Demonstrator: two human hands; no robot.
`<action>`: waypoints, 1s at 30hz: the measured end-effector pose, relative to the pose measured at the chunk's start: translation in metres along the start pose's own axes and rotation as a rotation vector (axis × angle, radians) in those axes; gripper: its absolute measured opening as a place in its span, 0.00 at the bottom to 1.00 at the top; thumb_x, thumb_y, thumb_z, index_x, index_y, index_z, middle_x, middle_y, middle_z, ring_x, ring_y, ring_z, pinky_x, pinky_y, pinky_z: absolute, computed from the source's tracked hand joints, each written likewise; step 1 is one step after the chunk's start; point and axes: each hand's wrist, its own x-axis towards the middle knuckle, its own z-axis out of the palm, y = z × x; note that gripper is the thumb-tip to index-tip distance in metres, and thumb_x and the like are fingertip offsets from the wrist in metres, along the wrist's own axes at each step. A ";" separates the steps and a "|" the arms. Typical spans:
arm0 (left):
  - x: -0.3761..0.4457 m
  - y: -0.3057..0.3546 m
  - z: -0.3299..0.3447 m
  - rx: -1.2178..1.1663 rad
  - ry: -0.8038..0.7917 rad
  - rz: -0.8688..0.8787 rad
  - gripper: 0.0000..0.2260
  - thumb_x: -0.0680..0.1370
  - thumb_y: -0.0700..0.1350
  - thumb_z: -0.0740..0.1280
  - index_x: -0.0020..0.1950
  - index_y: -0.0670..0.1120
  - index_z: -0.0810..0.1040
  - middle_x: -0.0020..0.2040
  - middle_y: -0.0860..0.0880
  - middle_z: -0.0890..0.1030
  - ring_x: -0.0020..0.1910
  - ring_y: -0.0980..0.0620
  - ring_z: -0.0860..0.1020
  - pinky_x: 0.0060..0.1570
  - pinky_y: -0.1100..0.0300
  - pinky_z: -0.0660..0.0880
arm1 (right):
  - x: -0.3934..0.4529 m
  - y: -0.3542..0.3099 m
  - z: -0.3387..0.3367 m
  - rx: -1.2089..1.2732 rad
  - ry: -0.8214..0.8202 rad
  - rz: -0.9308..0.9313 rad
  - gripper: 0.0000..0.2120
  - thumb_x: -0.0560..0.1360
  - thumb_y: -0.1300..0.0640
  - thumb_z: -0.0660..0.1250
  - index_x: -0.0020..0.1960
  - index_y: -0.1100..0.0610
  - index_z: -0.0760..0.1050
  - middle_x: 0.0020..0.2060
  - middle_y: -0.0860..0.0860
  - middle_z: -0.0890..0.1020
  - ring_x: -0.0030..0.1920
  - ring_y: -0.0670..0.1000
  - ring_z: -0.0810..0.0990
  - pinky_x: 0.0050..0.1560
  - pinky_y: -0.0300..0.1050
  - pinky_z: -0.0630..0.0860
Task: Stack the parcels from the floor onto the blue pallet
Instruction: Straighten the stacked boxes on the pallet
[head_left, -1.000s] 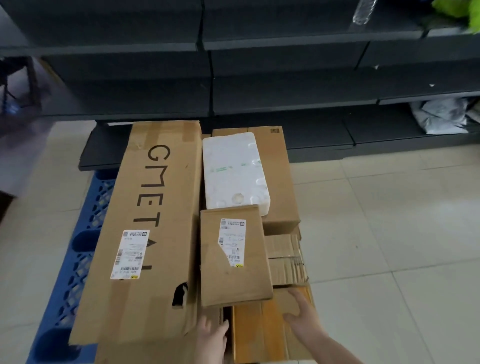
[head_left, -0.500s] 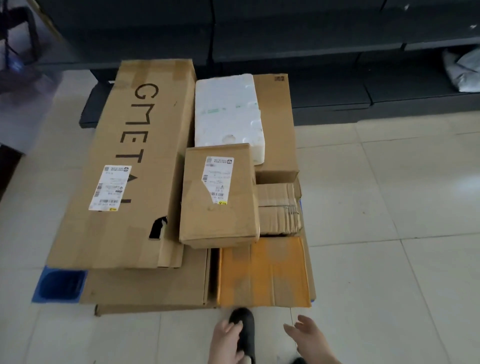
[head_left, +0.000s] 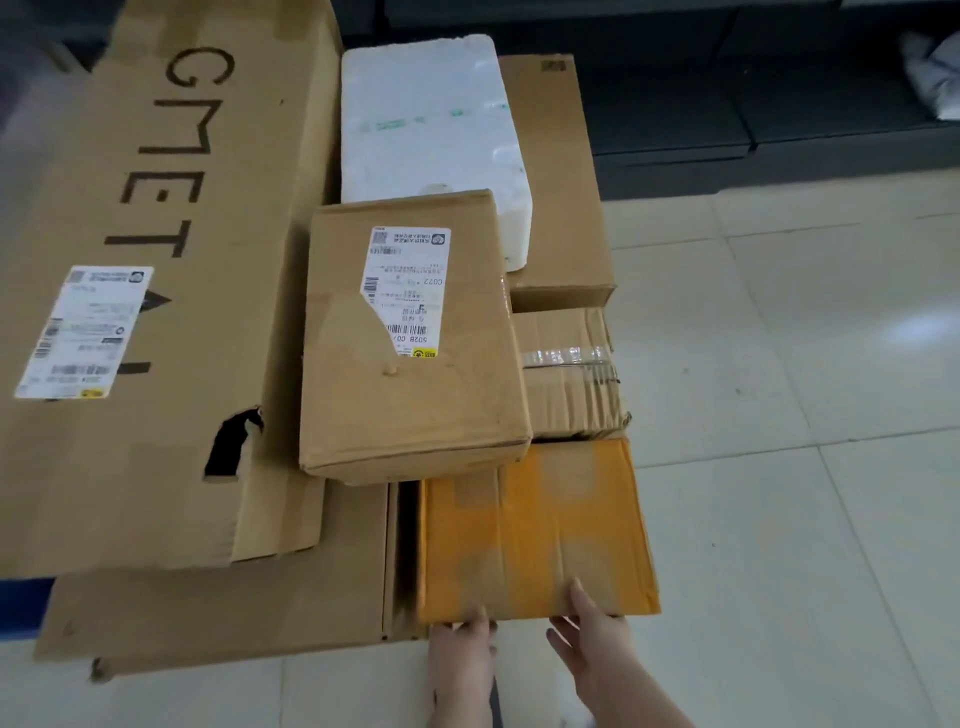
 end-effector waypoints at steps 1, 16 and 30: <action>0.003 0.001 0.000 0.030 0.002 0.018 0.09 0.78 0.40 0.65 0.52 0.34 0.73 0.52 0.37 0.80 0.56 0.37 0.78 0.59 0.46 0.73 | 0.001 -0.002 0.003 0.003 0.002 -0.006 0.24 0.77 0.57 0.66 0.70 0.59 0.63 0.63 0.60 0.74 0.61 0.61 0.76 0.62 0.57 0.73; 0.022 0.013 -0.005 0.061 -0.068 0.044 0.14 0.79 0.42 0.63 0.62 0.37 0.71 0.56 0.41 0.79 0.55 0.43 0.77 0.61 0.48 0.71 | 0.007 -0.010 0.026 -0.154 0.028 -0.061 0.24 0.74 0.54 0.70 0.65 0.60 0.66 0.54 0.56 0.76 0.53 0.55 0.77 0.58 0.55 0.77; 0.008 -0.019 -0.164 -0.176 0.049 0.105 0.20 0.83 0.43 0.54 0.75 0.42 0.60 0.73 0.41 0.66 0.73 0.42 0.64 0.70 0.48 0.60 | -0.059 0.115 0.074 -0.631 -0.278 0.068 0.29 0.76 0.54 0.68 0.73 0.57 0.62 0.63 0.57 0.75 0.61 0.55 0.76 0.64 0.50 0.70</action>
